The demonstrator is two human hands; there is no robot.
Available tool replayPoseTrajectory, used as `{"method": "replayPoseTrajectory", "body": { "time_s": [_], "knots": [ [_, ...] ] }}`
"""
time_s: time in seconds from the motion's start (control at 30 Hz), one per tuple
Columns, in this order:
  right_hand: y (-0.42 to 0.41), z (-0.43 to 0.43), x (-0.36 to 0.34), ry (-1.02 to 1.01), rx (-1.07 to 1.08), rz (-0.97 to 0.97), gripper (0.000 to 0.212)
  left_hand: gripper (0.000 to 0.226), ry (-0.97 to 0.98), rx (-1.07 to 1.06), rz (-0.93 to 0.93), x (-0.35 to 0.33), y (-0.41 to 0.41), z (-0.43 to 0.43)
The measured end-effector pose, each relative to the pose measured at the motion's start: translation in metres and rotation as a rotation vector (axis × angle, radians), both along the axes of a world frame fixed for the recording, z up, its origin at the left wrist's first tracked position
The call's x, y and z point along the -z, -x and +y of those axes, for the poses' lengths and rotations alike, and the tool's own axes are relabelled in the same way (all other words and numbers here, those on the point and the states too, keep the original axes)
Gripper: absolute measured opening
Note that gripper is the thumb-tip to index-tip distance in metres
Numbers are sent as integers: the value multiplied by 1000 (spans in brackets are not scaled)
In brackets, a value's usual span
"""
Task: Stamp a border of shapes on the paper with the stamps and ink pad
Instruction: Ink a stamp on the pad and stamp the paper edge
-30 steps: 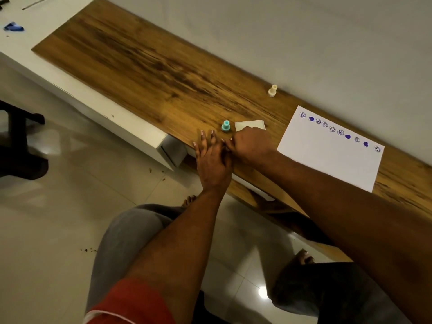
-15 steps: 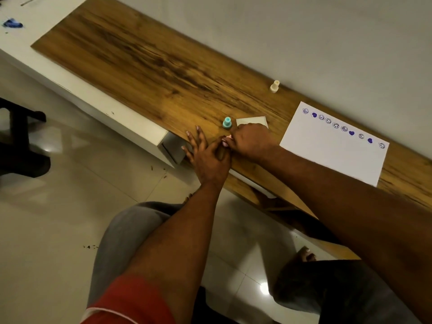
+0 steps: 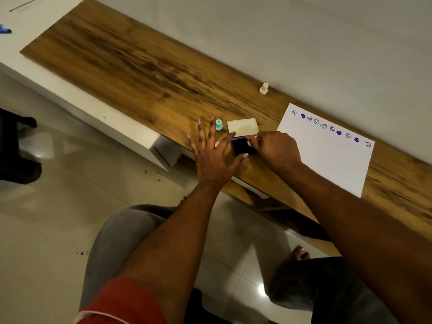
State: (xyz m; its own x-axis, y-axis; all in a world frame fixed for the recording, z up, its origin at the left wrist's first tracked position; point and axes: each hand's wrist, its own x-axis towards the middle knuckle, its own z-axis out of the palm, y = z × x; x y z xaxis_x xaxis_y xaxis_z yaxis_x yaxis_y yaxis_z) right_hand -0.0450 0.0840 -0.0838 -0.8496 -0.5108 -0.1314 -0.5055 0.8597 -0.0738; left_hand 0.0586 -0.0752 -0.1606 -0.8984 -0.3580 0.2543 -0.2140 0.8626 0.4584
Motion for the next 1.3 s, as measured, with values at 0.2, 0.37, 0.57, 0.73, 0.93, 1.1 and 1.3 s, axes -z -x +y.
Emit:
{"method": "replayPoseTrajectory", "body": {
  "time_s": [0.2,0.37,0.57,0.73,0.93,1.1,1.3],
  "knots": [
    [0,-1,5,-35,-40,-46,57,70,66,32,-147,-3,8,5],
    [6,-10,-18,-89,-130,-14,55,66,58,27,-144,2,6,7],
    [27,-23,-65,238,-55,548,50,67,9,19,-166,0,9,7],
    [-10,-16,11,-146,-91,-60,41,69,-13,9,-183,-2,7,9],
    [-1,-21,8,-201,-136,-98,39,69,-36,13,-156,-1,7,10],
    [-2,-12,7,-147,-132,-80,48,67,-46,-1,-163,0,6,14],
    [4,-8,13,-140,-192,-51,51,68,-59,20,-161,-4,8,11]
  ]
}}
